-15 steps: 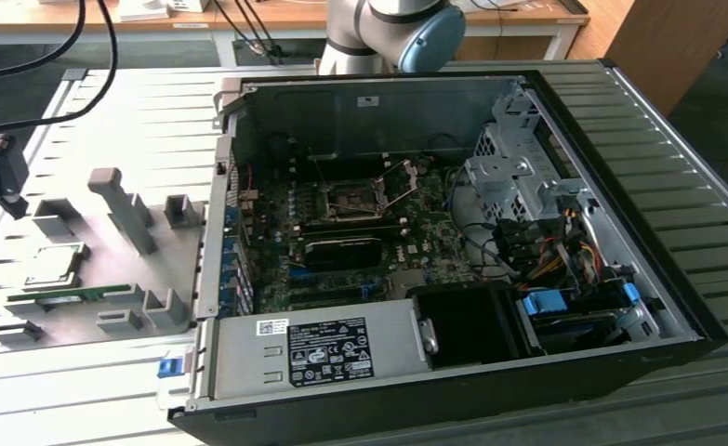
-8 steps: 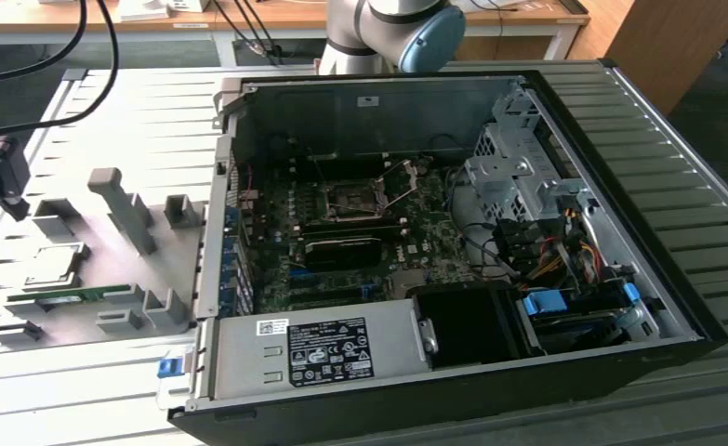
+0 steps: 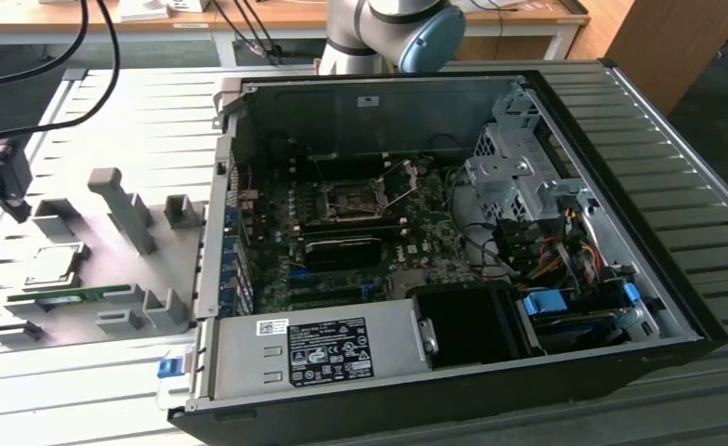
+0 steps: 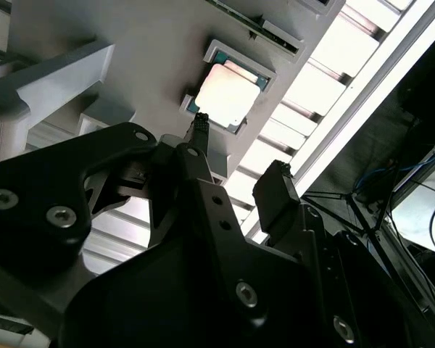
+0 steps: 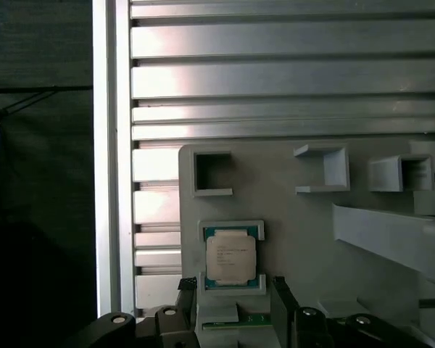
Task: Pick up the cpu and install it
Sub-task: 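Pick up the cpu and move it towards the insertion slot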
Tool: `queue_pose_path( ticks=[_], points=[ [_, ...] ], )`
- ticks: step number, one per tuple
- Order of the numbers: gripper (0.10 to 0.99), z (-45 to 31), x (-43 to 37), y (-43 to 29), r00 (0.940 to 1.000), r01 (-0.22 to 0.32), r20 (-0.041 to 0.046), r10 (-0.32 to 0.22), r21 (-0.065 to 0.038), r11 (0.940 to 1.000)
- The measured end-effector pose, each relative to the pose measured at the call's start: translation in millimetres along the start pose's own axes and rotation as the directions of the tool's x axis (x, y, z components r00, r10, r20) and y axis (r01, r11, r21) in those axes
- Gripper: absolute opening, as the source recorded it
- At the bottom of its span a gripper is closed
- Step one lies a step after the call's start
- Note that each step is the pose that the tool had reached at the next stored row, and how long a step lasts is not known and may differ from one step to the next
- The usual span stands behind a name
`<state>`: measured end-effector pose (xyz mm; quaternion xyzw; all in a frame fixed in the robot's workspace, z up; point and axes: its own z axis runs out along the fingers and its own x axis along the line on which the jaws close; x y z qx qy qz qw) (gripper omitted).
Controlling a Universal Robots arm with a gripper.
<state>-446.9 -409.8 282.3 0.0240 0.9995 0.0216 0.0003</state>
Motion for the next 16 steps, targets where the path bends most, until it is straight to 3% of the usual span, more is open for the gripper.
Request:
queue_pose_path(
  ticks=[6,13,16],
  points=[
    [0.529,10.5,-0.2,-2.3,1.0,0.001,-0.0022,-0.001,0.0,1.0],
    [0.529,23.1,-1.0,-3.4,0.9998,0.004,-0.0198,-0.004,0.0,1.0],
    [0.529,27.8,-1.0,-3.6,0.9997,0.005,-0.022,-0.005,0.0,1.0]
  ],
)
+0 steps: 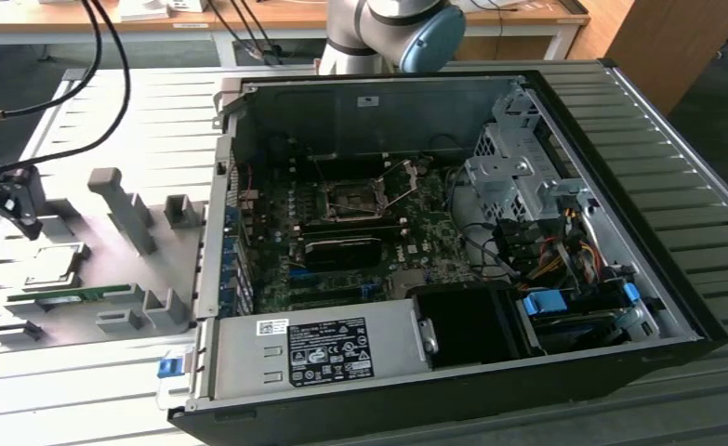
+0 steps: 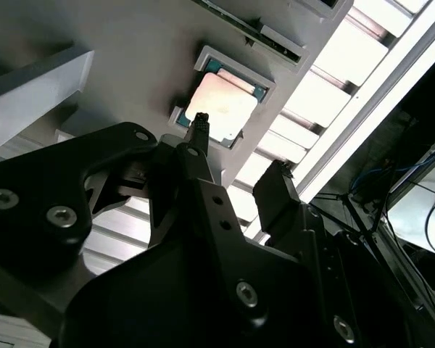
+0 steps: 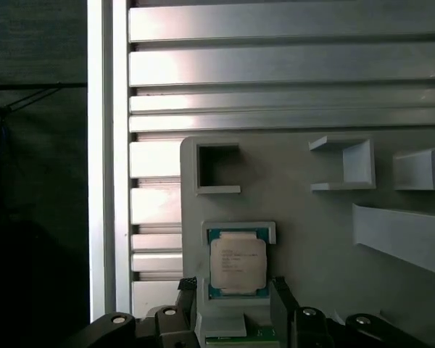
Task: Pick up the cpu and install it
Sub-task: 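Pick up the cpu and move it towards the insertion slot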
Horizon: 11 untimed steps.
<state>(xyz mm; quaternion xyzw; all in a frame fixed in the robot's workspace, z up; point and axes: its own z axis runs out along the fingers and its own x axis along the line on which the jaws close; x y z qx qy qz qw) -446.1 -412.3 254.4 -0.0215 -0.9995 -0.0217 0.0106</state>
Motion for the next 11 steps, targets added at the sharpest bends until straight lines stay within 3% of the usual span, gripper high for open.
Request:
queue_pose_path(
  ticks=[11],
  points=[
    [0.529,10.8,-0.3,-0.5,1.0,0.0,-0.0065,0.0,0.0,1.0]
  ],
)
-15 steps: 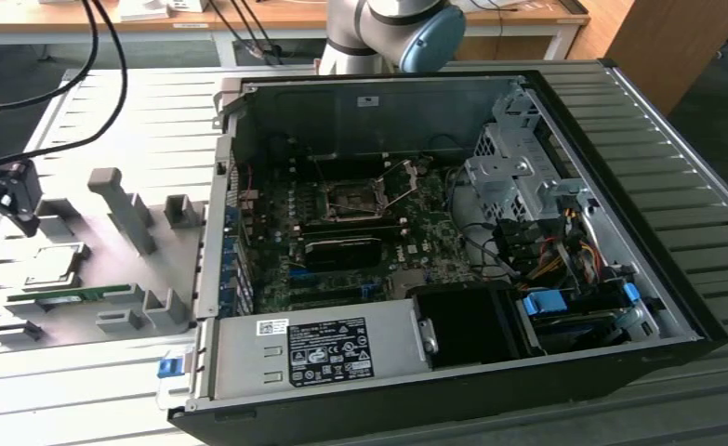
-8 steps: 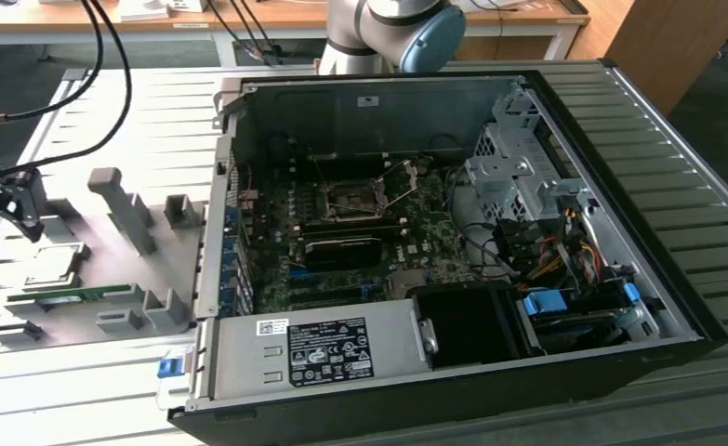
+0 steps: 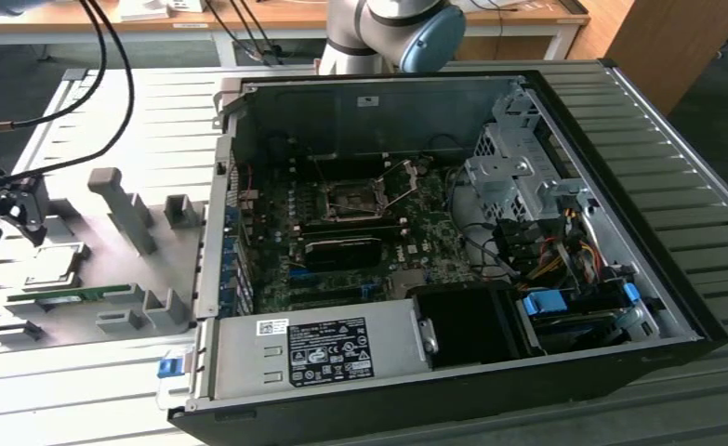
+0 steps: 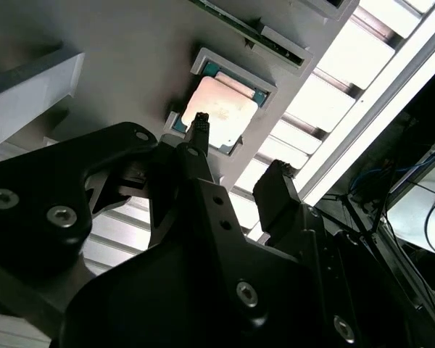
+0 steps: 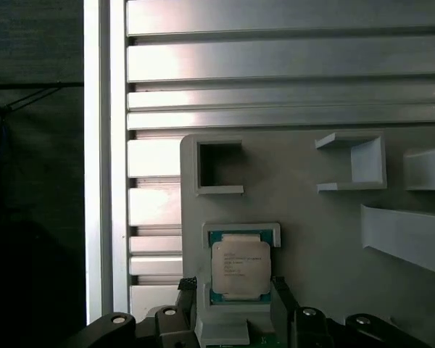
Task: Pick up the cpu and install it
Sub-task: 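Pick up the cpu and move it towards the insertion slot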
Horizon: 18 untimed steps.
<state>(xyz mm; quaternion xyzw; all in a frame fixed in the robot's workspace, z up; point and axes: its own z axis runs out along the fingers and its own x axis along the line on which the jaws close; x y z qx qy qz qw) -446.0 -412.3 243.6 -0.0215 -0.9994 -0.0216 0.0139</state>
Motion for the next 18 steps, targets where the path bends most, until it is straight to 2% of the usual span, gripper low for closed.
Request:
queue_pose_path(
  ticks=[5,6,7,8,18],
  points=[
    [0.541,4.4,-0.1,-0.2,1.0,0.0,-0.0034,0.0,0.0,1.0],
    [0.596,5.2,-0.1,-0.2,1.0,0.0,-0.0036,0.0,0.0,1.0],
    [0.596,5.9,-0.2,-0.3,1.0,0.0,-0.0038,0.0,0.0,1.0],
    [0.659,6.3,-0.1,-0.3,1.0,0.0,-0.004,0.0,0.0,1.0],
    [0.659,11.9,-0.4,-0.6,0.9999,0.009,-0.0073,-0.009,0.003,1.0]
  ],
)
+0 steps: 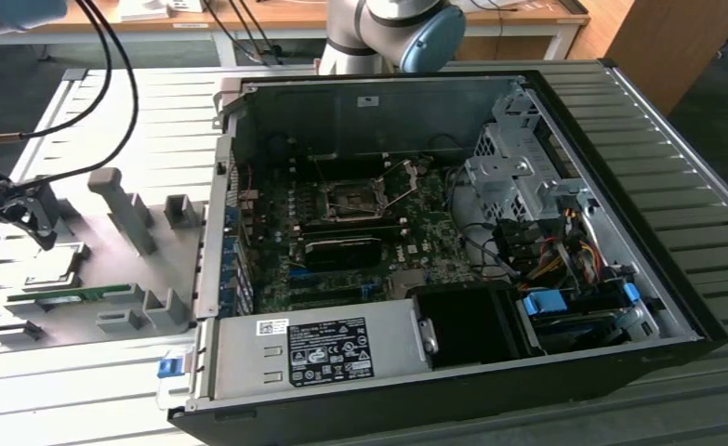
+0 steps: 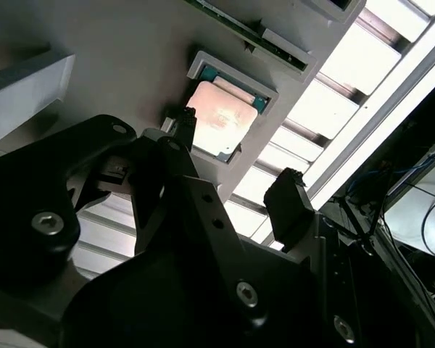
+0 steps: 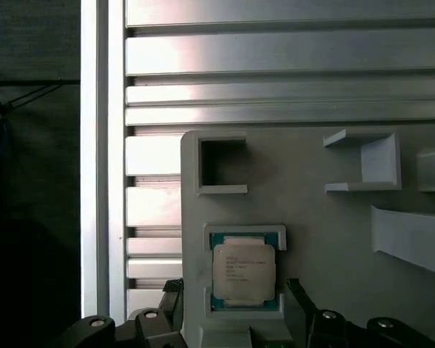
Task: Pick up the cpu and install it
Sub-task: 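Pick up the cpu and move it towards the insertion slot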
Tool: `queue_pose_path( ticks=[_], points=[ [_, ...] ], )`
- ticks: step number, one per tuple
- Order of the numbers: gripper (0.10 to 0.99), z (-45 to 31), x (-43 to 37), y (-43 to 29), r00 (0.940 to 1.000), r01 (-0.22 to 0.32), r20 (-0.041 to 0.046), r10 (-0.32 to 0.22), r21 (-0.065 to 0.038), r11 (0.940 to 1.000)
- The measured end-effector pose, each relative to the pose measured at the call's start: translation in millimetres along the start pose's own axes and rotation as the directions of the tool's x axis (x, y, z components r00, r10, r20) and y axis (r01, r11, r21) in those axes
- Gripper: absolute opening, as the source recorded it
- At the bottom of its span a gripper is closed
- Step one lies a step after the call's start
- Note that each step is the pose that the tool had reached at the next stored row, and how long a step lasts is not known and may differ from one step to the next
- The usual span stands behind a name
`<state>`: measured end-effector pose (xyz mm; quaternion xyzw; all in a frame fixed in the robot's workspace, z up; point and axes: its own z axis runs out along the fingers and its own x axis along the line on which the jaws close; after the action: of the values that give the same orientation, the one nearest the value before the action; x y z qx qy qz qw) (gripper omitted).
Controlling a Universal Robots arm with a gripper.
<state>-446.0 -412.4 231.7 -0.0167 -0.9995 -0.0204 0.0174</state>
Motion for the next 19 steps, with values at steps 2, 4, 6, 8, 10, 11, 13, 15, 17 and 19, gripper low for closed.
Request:
queue_pose_path(
  ticks=[2,4,6,8,10,11,13,15,17,19],
  points=[
    [0.659,1.8,-0.1,-0.1,0.9999,0.015,-0.0019,-0.015,0.002,0.9999],
    [0.659,3.9,-0.1,-0.1,0.9997,0.023,-0.0024,-0.023,0.002,0.9997],
    [0.659,6.1,-0.2,-0.2,0.9997,0.023,-0.0028,-0.023,0.002,0.9997],
    [0.659,7.8,-0.2,-0.3,0.9997,0.023,-0.003,-0.023,0.002,0.9997],
    [0.659,9.3,-0.3,-0.4,0.9997,0.023,-0.003,-0.023,0.002,0.9997],
    [0.659,10.0,-0.3,-0.4,0.9997,0.023,-0.003,-0.023,0.002,0.9997],
    [0.659,11.2,-0.4,-0.4,0.9997,0.023,-0.0035,-0.023,0.002,0.9997],
    [0.659,12.1,-0.6,-0.4,0.9997,0.023,-0.0046,-0.022,0.002,0.9997],
    [0.659,13.0,-0.6,-0.5,0.9997,0.022,-0.0051,-0.022,0.002,0.9997],
    [0.659,13.7,-0.6,-0.5,0.9997,0.022,-0.0051,-0.022,0.002,0.9997]
  ],
)
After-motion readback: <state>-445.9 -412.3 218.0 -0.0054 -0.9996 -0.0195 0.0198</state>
